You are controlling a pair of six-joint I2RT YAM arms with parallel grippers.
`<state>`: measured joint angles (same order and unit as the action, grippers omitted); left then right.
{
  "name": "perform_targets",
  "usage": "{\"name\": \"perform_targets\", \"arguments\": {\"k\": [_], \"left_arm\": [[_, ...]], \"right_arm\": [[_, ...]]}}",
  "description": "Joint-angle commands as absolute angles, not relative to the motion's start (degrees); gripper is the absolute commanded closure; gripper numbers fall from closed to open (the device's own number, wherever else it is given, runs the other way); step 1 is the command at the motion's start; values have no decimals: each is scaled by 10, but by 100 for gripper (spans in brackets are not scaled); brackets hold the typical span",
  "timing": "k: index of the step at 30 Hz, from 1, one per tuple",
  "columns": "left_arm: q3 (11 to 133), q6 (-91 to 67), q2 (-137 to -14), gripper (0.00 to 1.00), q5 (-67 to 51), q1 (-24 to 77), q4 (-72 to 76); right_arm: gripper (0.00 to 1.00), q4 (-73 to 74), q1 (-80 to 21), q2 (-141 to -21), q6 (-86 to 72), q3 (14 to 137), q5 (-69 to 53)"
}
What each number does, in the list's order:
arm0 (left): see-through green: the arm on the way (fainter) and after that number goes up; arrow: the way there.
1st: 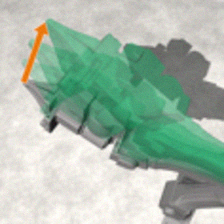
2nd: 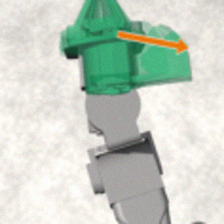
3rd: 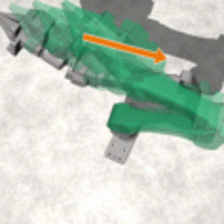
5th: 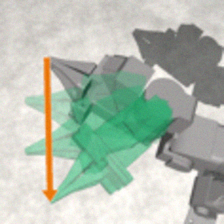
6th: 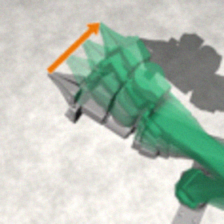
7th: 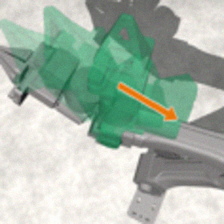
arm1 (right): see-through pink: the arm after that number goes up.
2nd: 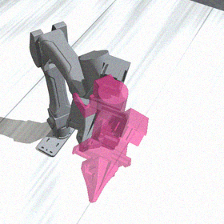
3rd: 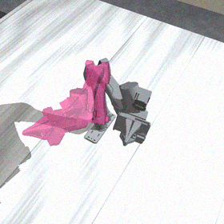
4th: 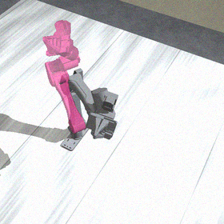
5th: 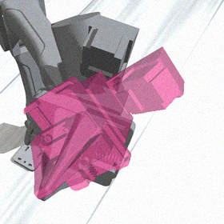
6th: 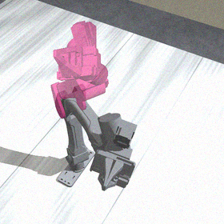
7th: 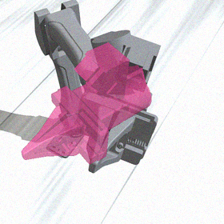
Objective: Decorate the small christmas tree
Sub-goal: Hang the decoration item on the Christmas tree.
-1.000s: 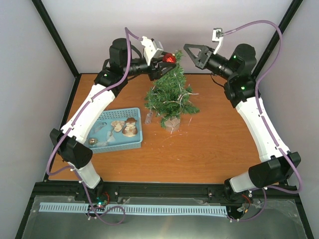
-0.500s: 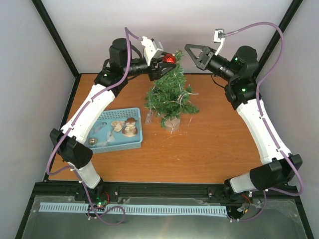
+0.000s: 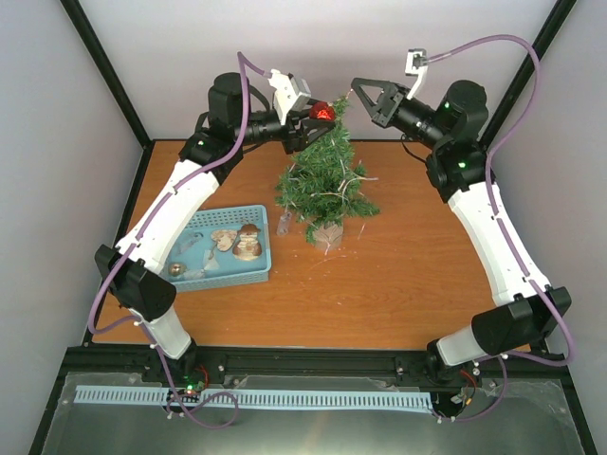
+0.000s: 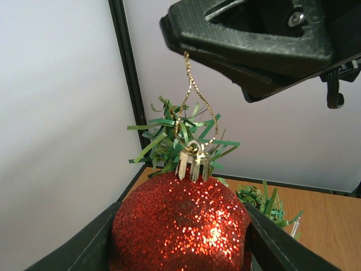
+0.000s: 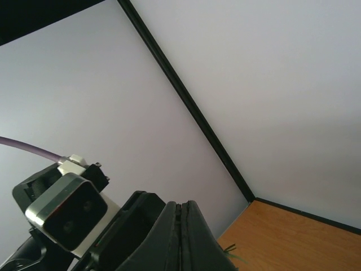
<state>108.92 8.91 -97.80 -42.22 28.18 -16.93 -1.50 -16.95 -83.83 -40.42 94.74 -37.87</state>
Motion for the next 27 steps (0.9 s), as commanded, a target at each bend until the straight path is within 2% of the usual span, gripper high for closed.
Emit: {"name": "perform_targets", "arguments": {"k": [1,27], "left_arm": [[1107,86,-976,60,-427,283,-168],[1087,101,-952,60,-410,283,-161]], "right_arm": [[97,-5,-169,-854,-391,975,-369],[97,-6,-169,-885,-388,1022,-389]]}}
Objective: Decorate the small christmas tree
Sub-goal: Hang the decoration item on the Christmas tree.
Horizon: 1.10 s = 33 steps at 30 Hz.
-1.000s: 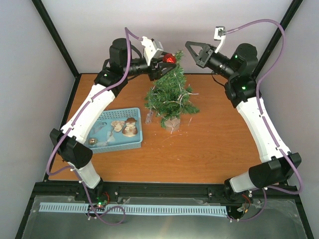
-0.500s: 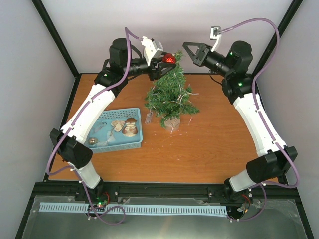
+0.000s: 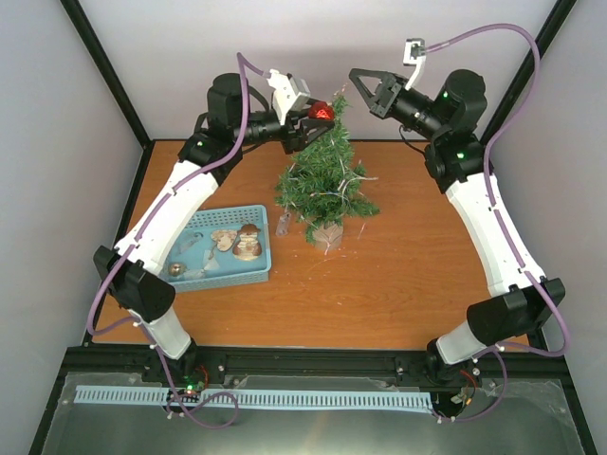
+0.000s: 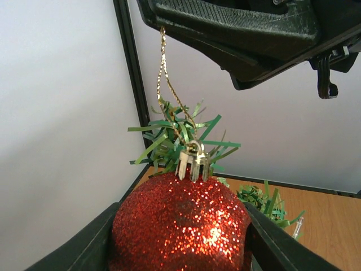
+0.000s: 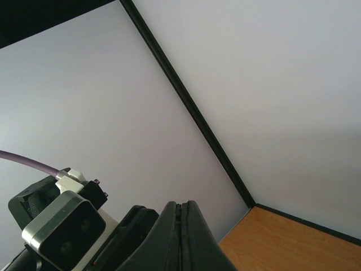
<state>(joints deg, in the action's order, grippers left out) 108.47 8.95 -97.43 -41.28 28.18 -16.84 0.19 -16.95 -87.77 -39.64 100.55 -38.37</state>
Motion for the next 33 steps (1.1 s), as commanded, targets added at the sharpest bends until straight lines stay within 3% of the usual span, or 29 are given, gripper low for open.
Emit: {"name": "perform_targets", "arguments": {"k": [1,24,33], "left_arm": [[1086,102,-952,60,-409,283,-161],[1082,106,-959,60,-413,283,-171],[1084,99,-960,60,-415,283,-166]], "right_arm": [[97,-5,-169,-886,-388,1021,-390],[97,14,-169,-862,-395,963,-387],[97,21,-168,-875,-393,1025,-393]]}}
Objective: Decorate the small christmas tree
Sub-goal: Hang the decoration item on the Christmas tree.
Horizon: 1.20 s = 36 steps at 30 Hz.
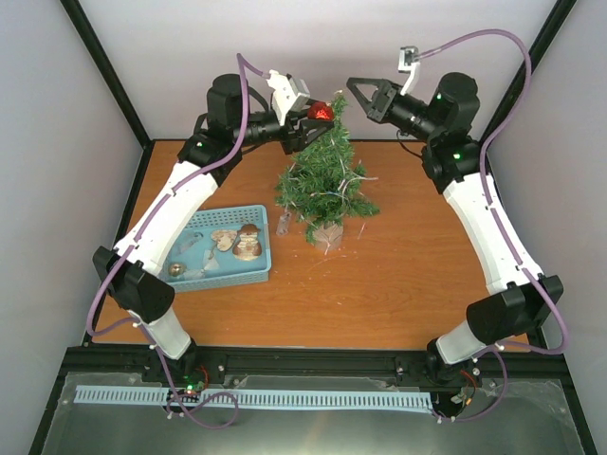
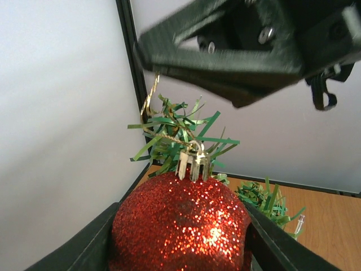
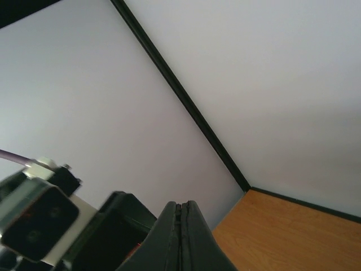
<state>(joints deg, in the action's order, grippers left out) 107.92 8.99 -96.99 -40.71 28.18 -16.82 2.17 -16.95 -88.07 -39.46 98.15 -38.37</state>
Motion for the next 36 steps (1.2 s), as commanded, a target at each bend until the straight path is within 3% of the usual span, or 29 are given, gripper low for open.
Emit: {"name": "perform_targets", "arguments": {"k": [1,36], "left_arm": [[1084,99,-959,60,-415,283,-166],[1084,94,-961,60,-418,283,-162]], "right_arm": [[97,20,-168,-875,-395,1030,-394],[97,34,-169,-841,-422,979,-375]]}}
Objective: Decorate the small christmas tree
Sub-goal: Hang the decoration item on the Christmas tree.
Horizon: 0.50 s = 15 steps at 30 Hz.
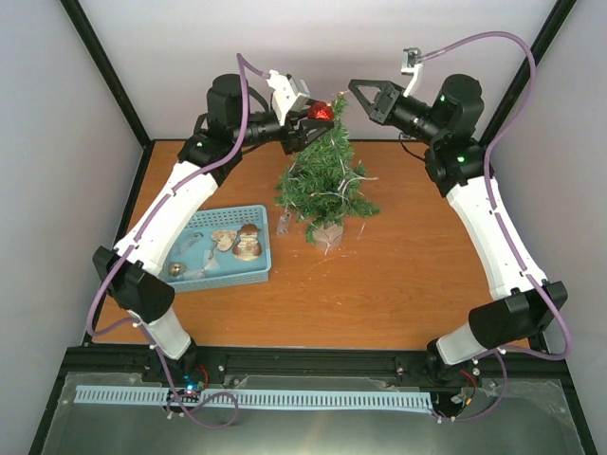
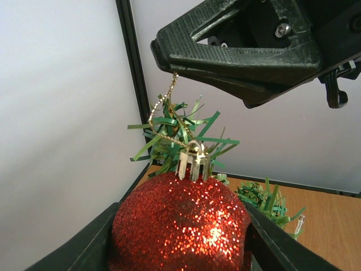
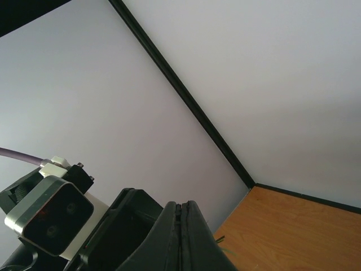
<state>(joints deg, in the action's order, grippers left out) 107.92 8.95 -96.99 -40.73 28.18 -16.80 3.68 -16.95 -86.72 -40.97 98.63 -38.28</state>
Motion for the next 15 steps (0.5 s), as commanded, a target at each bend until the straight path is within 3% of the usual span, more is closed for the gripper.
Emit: {"name": "perform_targets", "arguments": {"k": [1,15], "left_arm": [[1083,94,-961,60,-418,283,-162],[1085,91,-962,60,-419,283,-158]], "right_arm": [[97,34,-169,-840,-424,979,-374],[97,44,-168,-841,-428,985,-360]]}}
